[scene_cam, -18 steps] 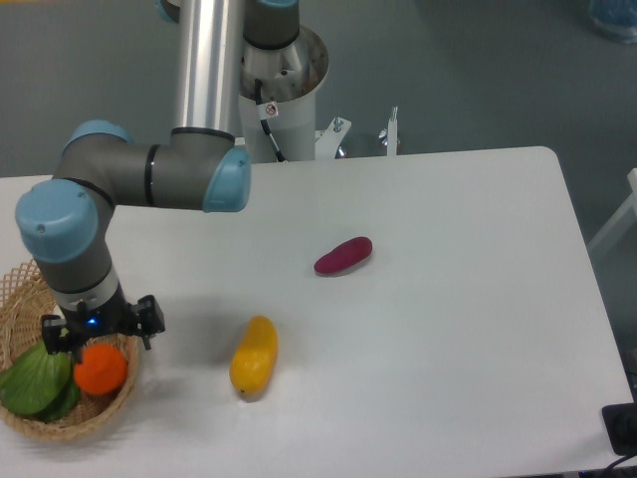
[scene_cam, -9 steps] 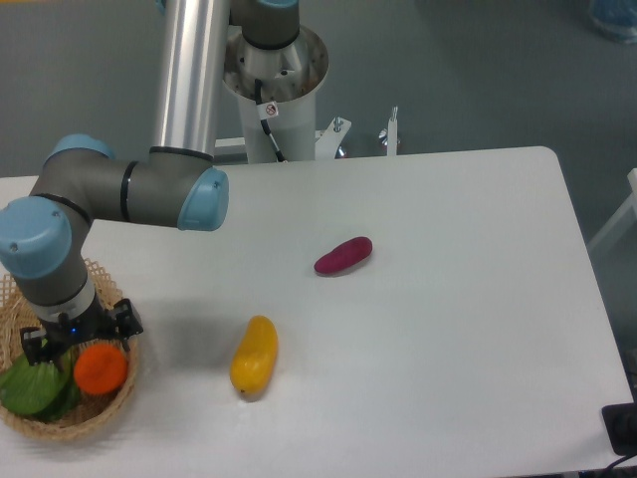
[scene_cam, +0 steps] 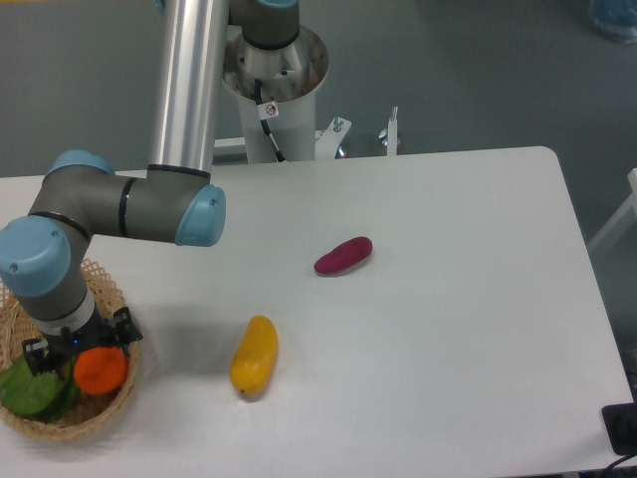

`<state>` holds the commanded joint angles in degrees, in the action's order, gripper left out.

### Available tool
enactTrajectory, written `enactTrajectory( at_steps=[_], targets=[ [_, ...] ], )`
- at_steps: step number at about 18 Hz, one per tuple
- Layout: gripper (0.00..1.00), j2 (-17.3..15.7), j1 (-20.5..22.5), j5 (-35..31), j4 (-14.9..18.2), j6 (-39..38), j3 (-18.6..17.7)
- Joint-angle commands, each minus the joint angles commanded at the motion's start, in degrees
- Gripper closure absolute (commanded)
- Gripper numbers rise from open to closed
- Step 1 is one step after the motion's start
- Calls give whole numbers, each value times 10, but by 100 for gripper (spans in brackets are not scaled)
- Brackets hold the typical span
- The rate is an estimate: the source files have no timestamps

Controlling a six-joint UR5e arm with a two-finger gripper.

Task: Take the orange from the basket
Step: 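Lower the gripper onto the orange and close the fingers around it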

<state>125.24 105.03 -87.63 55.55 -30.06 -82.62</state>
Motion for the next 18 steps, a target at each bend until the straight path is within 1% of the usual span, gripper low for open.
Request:
enactTrajectory(
  at_steps=[2, 12, 13, 16, 17, 18],
  targets=[
    [0, 4, -1, 0, 0, 16, 0],
    [1, 17, -4, -5, -1, 21, 0],
    [11, 18, -4, -5, -1, 19, 1],
    [34, 15, -4, -5, -1, 19, 2],
    [38, 15, -5, -5, -1, 19, 3],
    [38, 13, -4, -4, -1, 19, 4]
  ],
)
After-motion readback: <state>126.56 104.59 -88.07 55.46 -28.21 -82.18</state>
